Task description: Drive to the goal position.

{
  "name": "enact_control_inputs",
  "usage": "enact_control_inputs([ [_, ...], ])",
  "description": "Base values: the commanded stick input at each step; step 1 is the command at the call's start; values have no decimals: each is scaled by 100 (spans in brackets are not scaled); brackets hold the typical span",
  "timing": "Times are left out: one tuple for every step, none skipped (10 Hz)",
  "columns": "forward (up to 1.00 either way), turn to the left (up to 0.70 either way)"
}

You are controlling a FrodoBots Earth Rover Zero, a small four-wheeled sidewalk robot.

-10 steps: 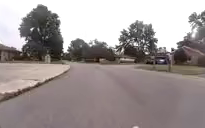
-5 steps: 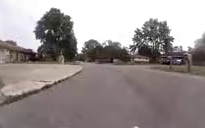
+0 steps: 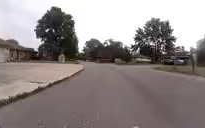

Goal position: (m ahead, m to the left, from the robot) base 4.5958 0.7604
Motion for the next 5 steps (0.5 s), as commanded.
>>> enact_control_inputs([
  [70, 0],
  [70, 0],
  [70, 0],
  [70, -12],
  [70, -26],
])
